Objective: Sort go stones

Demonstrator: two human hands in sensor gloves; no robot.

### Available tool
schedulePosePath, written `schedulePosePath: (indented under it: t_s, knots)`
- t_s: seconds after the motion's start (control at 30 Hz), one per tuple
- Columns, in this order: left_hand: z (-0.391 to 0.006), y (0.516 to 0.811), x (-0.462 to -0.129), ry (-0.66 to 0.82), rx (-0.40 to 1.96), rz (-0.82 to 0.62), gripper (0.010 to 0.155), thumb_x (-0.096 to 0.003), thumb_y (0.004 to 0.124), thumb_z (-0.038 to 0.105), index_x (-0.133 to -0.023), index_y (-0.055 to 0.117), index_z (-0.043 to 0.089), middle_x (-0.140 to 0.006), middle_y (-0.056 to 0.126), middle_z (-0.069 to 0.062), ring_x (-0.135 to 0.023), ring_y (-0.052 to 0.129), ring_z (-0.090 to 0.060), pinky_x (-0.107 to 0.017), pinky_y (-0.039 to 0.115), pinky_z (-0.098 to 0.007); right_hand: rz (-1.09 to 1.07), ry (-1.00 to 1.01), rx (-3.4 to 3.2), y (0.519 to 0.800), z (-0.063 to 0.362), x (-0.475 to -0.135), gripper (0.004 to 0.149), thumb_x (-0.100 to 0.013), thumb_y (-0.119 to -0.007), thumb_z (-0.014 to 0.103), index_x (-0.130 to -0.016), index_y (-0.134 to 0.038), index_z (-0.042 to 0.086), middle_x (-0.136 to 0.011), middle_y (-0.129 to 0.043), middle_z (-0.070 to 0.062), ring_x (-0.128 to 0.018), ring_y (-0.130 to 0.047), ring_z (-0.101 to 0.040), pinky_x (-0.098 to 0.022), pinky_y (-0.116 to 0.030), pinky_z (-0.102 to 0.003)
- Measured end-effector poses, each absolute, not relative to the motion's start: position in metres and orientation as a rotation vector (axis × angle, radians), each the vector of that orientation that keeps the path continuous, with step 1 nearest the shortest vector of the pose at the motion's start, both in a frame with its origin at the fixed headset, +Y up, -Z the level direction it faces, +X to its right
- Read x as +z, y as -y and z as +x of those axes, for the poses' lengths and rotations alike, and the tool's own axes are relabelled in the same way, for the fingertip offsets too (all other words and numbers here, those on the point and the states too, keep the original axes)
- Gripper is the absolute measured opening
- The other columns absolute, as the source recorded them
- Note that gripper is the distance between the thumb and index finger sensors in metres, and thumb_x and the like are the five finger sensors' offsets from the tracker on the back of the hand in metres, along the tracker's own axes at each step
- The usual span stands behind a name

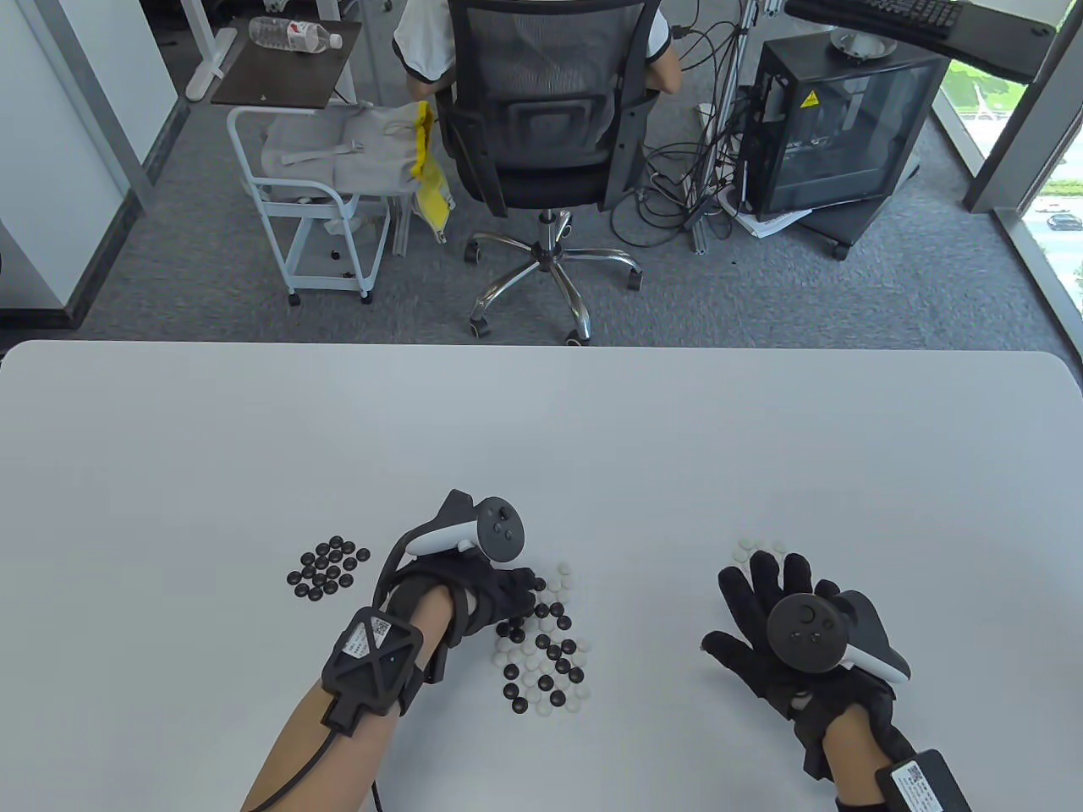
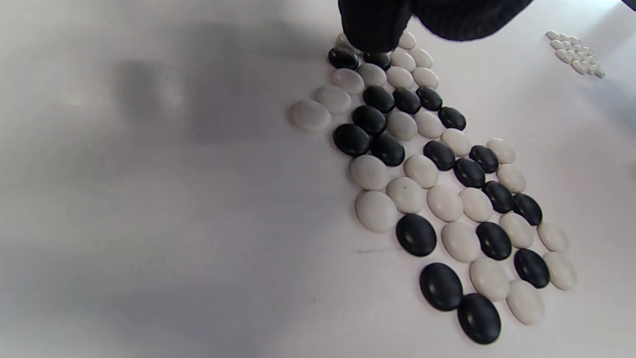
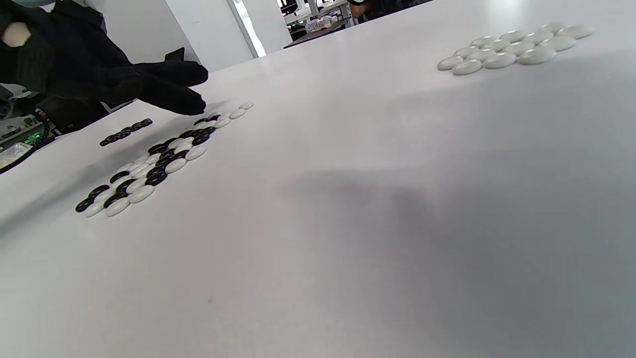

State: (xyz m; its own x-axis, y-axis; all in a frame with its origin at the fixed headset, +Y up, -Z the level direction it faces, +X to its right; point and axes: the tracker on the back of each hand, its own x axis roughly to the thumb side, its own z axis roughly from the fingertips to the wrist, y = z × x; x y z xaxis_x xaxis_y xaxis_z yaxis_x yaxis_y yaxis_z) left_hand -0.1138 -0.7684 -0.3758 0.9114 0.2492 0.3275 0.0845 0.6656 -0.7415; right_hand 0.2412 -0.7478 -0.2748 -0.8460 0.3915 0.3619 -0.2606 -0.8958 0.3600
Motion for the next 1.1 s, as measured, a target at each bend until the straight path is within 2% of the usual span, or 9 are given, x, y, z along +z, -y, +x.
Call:
schedulePosePath:
  t_s: [0.1, 0.23, 0.43, 0.73, 0.97, 1.1]
  knots:
    - [-0.114, 0.771, -0.375, 0.413, 0.062, -0.856, 0.067, -0.0522, 0.05, 0.055, -0.116, 0.045, 0.037, -0.114, -0.011, -0.023, -0.094, -0.016, -0.055, -0.057, 0.006, -0.083, 0.618, -0.429, 2.692, 0.748, 0.241, -0.275, 0.087, -0.062, -0.048, 0.051, -0.119, -0.021, -0.008, -0.109, -0.003, -0.05, -0.087, 0.008, -0.071, -0.05, -0.003, -0.086]
    - [-0.13, 0.766, -0.378, 0.359, 0.061, -0.847, 0.067, -0.0521, 0.05, 0.055, -0.116, 0.05, 0.035, -0.114, -0.01, -0.023, -0.095, -0.015, -0.055, -0.057, 0.006, -0.083, 0.617, -0.432, 2.693, 0.748, 0.241, -0.275, 0.087, -0.062, -0.049, 0.052, -0.119, -0.021, -0.008, -0.109, -0.003, -0.05, -0.087, 0.008, -0.071, -0.05, -0.003, -0.086]
    - [-0.187, 0.762, -0.386, 0.186, 0.156, -0.846, 0.068, -0.0521, 0.05, 0.055, -0.115, 0.06, 0.032, -0.115, -0.008, -0.023, -0.095, -0.014, -0.055, -0.057, 0.006, -0.083, 0.619, -0.433, 2.692, 0.748, 0.241, -0.275, 0.087, -0.062, -0.049, 0.052, -0.119, -0.022, -0.008, -0.109, -0.003, -0.051, -0.087, 0.008, -0.071, -0.05, -0.003, -0.086]
    - [-0.255, 0.76, -0.382, -0.003, 0.203, -0.83, 0.067, -0.0523, 0.051, 0.055, -0.114, 0.062, 0.032, -0.115, -0.009, -0.021, -0.095, -0.016, -0.055, -0.057, 0.005, -0.083, 0.621, -0.437, 2.694, 0.748, 0.241, -0.275, 0.086, -0.062, -0.048, 0.051, -0.119, -0.022, -0.008, -0.11, -0.003, -0.051, -0.087, 0.008, -0.071, -0.05, -0.003, -0.086]
    - [-0.276, 0.759, -0.378, -0.063, 0.197, -0.823, 0.067, -0.0524, 0.05, 0.055, -0.115, 0.06, 0.032, -0.114, -0.012, -0.02, -0.094, -0.018, -0.054, -0.057, 0.004, -0.083, 0.621, -0.445, 2.695, 0.748, 0.24, -0.275, 0.087, -0.062, -0.048, 0.051, -0.119, -0.022, -0.008, -0.11, -0.003, -0.051, -0.087, 0.008, -0.071, -0.05, -0.003, -0.086]
    - [-0.274, 0.755, -0.374, -0.031, 0.204, -0.811, 0.068, -0.0523, 0.051, 0.055, -0.116, 0.056, 0.032, -0.113, -0.013, -0.021, -0.094, -0.019, -0.054, -0.056, 0.003, -0.083, 0.621, -0.443, 2.694, 0.748, 0.24, -0.275, 0.087, -0.062, -0.048, 0.051, -0.119, -0.022, -0.008, -0.109, -0.003, -0.051, -0.087, 0.008, -0.071, -0.05, -0.003, -0.086]
